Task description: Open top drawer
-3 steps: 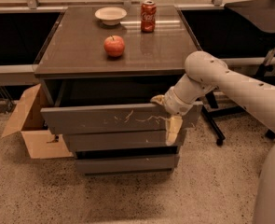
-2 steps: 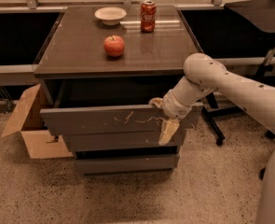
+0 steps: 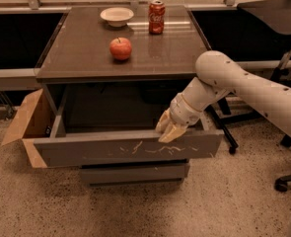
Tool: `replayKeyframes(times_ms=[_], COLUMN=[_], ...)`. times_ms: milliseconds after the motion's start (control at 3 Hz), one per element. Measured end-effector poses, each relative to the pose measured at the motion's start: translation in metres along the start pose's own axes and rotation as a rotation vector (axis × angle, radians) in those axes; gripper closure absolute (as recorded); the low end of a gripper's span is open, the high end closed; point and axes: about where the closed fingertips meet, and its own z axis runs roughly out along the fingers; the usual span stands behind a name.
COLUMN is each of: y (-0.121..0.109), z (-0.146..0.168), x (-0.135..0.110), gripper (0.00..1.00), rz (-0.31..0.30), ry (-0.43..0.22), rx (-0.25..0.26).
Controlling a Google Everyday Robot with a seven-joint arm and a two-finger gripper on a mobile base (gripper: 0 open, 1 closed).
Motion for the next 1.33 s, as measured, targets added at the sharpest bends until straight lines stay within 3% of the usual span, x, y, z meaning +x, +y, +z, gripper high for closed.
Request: replayKeyframes(times_ms=[333,667,1000,1333], y=[0.003,0.003,0.003,0.0], z=[-0.005,-0.005,-0.005,-0.024], x=[-0.01,-0.01,-0.01,-0.009], gripper=[1.0,0.0,0.0,0.0], rz=[-0.023,-0.023,-0.023,-0.051], ry=[-0.018,-0.018,-0.018,-0.053], rx=[-0.002,-0.002,-0.002,0.028])
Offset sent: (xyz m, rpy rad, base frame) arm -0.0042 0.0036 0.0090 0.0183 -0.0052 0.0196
